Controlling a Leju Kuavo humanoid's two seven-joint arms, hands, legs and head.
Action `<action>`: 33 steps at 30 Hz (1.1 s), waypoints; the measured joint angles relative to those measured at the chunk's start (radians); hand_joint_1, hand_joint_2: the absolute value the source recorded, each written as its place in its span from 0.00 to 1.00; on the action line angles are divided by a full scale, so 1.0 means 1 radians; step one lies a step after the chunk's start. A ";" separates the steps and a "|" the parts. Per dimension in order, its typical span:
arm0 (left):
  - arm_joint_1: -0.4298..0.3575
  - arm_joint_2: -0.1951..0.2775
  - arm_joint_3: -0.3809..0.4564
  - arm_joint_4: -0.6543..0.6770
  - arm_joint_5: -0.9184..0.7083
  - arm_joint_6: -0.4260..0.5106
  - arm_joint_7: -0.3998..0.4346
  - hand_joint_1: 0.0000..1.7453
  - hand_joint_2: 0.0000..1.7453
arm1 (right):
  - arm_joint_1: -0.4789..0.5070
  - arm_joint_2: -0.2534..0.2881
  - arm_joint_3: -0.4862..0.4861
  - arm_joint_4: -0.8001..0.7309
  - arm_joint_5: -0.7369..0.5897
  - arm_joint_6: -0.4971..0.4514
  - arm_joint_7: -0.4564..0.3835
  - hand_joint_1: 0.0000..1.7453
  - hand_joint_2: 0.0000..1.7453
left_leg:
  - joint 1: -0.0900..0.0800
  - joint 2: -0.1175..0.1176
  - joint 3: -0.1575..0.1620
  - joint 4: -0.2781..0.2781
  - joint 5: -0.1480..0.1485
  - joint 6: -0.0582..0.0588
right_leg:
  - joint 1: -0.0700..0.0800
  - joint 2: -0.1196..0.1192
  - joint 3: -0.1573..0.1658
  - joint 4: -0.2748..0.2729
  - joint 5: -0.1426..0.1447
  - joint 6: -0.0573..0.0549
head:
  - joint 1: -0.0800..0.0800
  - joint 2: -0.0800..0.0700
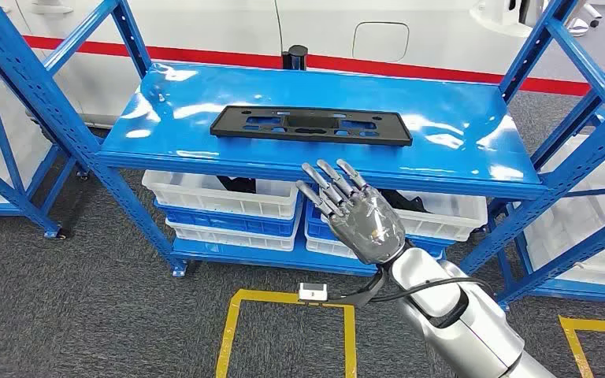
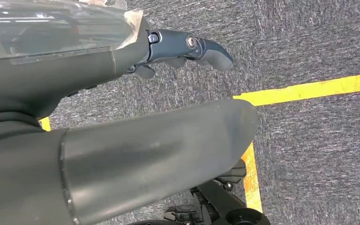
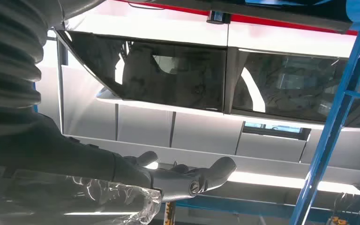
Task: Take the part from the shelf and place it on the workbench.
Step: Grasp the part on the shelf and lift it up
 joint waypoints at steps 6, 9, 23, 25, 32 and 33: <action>0.000 0.000 0.000 0.000 -0.003 0.002 0.008 0.00 0.00 | -0.008 0.000 0.007 0.008 0.005 -0.004 -0.003 0.00 1.00 | -0.001 0.000 0.000 0.001 0.000 0.000 | -0.001 0.000 0.000 0.000 0.000 0.000 | 0.000 0.000; -0.001 0.000 0.000 0.000 -0.001 0.003 0.015 0.00 0.00 | -0.015 0.000 0.019 0.018 -0.009 -0.005 -0.018 0.00 1.00 | -0.003 -0.001 0.000 0.002 0.000 0.000 | -0.004 0.000 0.000 -0.001 0.001 0.001 | 0.000 0.000; -0.007 -0.003 0.001 -0.001 0.013 0.028 0.017 0.00 0.00 | -0.024 0.029 0.083 0.116 -0.044 -0.003 -0.029 0.00 1.00 | 0.013 -0.002 0.028 -0.031 -0.011 0.011 | -0.026 -0.006 -0.240 0.316 -0.051 0.030 | 0.005 0.000; -0.006 -0.004 0.001 -0.001 0.013 0.029 0.017 0.00 0.00 | -0.023 0.029 0.089 0.126 -0.047 -0.003 -0.029 0.00 1.00 | 0.021 -0.006 0.044 -0.031 -0.027 -0.004 | -0.038 -0.009 -0.228 0.210 0.038 0.064 | 0.006 0.000; -0.011 0.002 0.001 0.002 0.011 0.050 0.019 0.00 0.00 | -0.026 0.039 0.101 0.152 -0.058 -0.007 -0.024 0.00 1.00 | 0.027 0.001 0.074 -0.029 -0.075 -0.054 | -0.037 -0.006 -0.159 0.064 0.084 0.002 | 0.001 0.000; -0.014 0.001 0.001 0.001 0.011 0.052 0.019 0.00 0.00 | -0.030 0.042 0.101 0.153 -0.060 -0.008 -0.023 0.00 1.00 | 0.028 0.006 0.058 0.005 -0.081 -0.056 | -0.037 -0.004 -0.146 0.062 0.075 -0.010 | -0.002 0.000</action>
